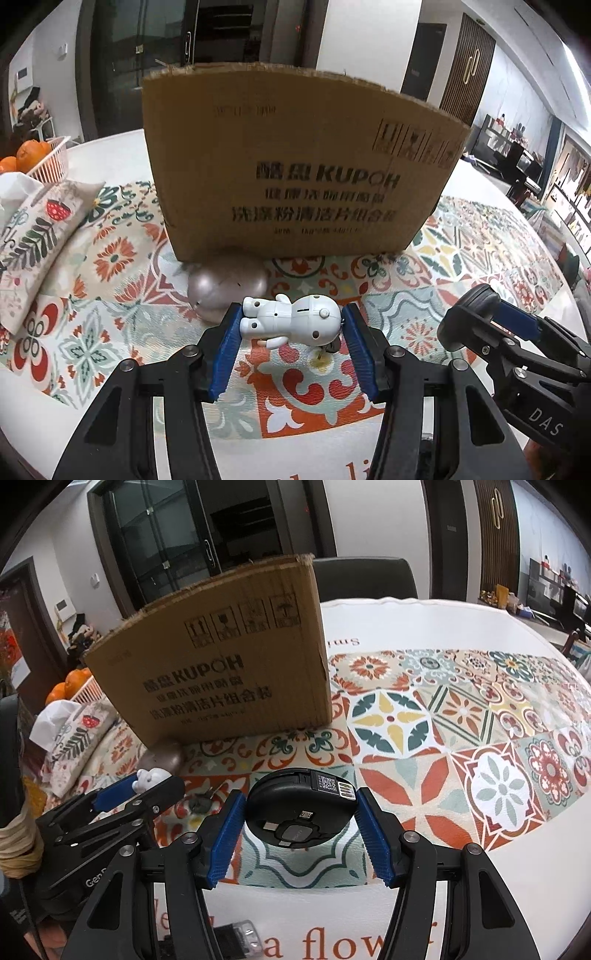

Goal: Organize rigid objects
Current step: 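Lift and carry the figurine and mouse into the cardboard box with both tools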

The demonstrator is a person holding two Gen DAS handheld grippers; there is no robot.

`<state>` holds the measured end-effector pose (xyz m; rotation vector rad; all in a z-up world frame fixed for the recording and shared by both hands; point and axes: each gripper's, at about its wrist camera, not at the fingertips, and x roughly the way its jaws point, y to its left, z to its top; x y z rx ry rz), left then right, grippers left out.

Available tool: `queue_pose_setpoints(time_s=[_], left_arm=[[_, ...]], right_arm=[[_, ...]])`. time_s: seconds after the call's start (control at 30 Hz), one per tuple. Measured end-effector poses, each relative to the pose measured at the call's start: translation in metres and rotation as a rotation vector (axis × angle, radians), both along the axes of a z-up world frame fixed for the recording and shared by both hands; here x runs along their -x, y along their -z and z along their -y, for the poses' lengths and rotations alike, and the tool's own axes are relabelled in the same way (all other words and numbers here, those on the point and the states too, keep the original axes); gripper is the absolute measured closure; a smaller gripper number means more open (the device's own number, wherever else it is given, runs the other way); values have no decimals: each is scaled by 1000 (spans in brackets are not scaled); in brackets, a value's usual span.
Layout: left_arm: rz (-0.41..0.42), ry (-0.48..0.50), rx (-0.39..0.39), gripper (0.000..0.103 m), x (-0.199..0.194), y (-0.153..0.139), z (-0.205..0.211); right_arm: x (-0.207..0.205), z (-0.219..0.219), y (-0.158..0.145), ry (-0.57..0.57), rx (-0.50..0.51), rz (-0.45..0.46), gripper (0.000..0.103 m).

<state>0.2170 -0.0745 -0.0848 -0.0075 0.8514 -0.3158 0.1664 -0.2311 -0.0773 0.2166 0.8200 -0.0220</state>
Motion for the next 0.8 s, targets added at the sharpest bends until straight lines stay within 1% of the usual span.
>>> queue_pose_setpoints(time_s=[0.6, 0.8], left_arm=[[106, -17, 46, 50, 20, -60, -17], [141, -41, 49, 50, 22, -81, -24]], right_arm=[[13, -14, -53, -23, 36, 119, 42], [13, -19, -72, -35, 36, 165, 42]])
